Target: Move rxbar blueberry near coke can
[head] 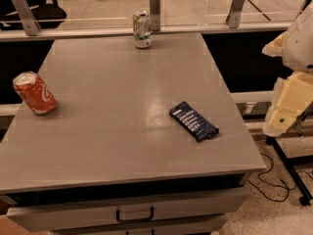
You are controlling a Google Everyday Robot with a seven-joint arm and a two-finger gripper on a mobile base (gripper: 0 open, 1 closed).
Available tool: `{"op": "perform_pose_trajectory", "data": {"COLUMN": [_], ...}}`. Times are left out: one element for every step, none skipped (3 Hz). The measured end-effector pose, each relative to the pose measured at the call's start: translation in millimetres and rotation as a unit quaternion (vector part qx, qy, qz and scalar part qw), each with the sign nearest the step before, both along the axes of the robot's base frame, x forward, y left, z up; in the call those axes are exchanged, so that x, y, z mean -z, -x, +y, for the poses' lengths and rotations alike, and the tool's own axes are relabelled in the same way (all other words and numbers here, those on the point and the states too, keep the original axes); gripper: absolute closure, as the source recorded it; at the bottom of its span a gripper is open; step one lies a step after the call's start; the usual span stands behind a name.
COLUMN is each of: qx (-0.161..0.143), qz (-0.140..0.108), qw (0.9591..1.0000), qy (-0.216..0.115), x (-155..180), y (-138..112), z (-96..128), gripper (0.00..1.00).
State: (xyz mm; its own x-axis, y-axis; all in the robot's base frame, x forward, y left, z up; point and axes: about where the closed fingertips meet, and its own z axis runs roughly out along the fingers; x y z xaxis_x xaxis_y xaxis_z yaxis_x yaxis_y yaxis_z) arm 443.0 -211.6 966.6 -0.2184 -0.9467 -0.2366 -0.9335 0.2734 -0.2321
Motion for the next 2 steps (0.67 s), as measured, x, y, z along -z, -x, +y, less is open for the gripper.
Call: {"op": "perform_pose_trajectory", "data": {"qx": [-0.002,0.019], "qz": [0.012,0.013], "qw": [0.9985,0.9960], "qy": [-0.054,-0.087], "x": [46.1,79.2], "y": [-11.1,-19.9], "z": [25.7,51.3], "gripper": [0.00,0.00]}}
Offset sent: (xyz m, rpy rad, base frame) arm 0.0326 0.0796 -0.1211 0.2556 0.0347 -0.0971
